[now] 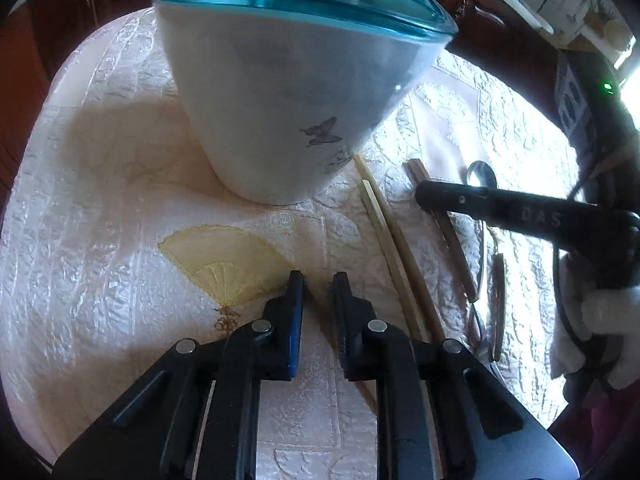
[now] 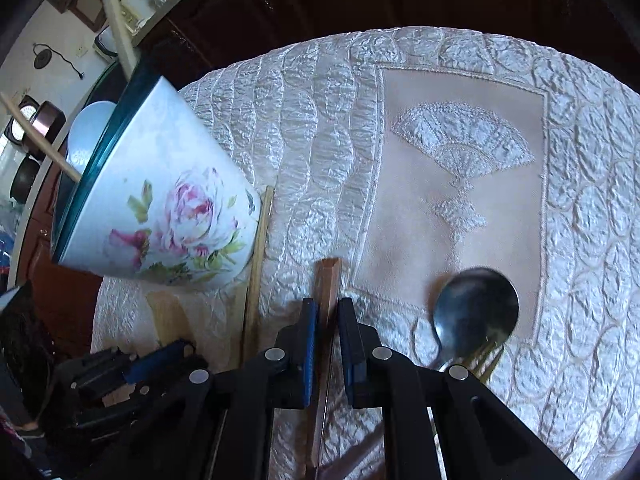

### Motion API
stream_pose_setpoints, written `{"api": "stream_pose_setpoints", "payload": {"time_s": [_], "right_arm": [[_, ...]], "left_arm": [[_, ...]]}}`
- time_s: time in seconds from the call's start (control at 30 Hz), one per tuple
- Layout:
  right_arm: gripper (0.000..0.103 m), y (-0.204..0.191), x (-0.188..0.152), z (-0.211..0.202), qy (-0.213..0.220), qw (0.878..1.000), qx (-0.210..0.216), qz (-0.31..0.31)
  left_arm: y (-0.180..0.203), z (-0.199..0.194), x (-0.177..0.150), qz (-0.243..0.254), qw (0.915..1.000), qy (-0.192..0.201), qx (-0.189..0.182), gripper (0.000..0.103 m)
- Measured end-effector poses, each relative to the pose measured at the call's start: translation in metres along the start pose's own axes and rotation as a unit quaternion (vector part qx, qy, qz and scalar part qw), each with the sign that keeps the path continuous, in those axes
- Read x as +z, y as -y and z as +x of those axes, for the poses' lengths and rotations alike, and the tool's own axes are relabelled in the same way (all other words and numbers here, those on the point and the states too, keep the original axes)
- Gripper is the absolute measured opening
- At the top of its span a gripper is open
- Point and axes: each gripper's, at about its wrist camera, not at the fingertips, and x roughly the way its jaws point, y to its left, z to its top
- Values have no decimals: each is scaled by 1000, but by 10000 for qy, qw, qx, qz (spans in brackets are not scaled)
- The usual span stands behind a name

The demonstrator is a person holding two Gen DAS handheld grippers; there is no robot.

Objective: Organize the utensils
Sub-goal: 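Close the left gripper on a wooden chopstick while the right gripper grasps another, then lift both held chopsticks and carry them over the teal-rimmed holder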

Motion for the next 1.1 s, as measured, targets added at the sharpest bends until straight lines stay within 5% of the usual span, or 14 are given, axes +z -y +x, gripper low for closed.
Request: {"api": "stream_pose_setpoints", "payload": {"time_s": [0.27, 0.63, 1.1], "right_arm": [[10, -16, 22, -6, 144, 9997, -111, -169], [9, -42, 3, -109, 1131, 9923, 191, -476], [9, -56, -39, -184, 1797, 9809, 238, -709]], "left_arm": [[-12, -21, -5, -243, 9994, 124, -193, 5], [-36, -96, -10, -378, 9954, 744, -461, 4], [-36, -195, 3, -265, 9852, 1551, -673, 4]]}}
